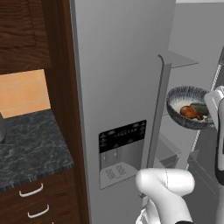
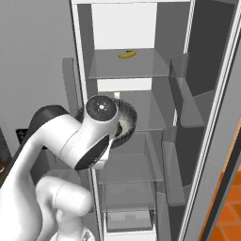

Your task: Pick the chicken drumstick and cucumber from their plates and place them in the bowl. Then put the bowl in the fridge.

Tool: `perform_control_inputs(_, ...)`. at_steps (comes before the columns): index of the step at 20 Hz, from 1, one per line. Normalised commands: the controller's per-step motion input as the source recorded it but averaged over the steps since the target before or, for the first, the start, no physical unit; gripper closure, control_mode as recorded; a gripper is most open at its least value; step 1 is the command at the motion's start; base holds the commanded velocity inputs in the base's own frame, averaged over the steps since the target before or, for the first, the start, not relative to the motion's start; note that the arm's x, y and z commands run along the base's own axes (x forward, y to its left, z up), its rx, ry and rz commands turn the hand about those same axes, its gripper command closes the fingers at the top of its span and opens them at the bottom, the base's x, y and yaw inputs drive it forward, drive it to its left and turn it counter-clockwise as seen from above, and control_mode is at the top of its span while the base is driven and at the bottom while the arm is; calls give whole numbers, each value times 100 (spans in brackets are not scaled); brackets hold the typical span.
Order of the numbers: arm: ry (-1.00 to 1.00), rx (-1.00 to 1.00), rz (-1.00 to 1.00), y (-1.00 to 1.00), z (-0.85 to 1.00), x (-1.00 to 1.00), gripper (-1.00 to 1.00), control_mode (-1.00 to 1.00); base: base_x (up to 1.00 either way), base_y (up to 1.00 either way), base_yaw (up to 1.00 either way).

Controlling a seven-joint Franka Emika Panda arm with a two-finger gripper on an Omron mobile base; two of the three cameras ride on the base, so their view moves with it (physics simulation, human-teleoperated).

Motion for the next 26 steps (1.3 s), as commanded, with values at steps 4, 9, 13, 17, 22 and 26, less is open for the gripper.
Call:
perform_control_inputs(4,-38,0,4,-14,1,-53,100,-100,0,0,0)
perform_control_inputs(9,-8,0,2,5,0,11,100,-100,0,0,0)
perform_control_inputs(13,5,2,2,-22,0,44,100,-100,0,0,0)
perform_control_inputs(17,14,1,6,3,-1,78,100,-100,0,0,0)
perform_control_inputs(22,7,1,14,-12,0,61,100,-100,0,0,0)
perform_control_inputs(26,8,2,12,-9,-10,49,100,-100,0,0,0)
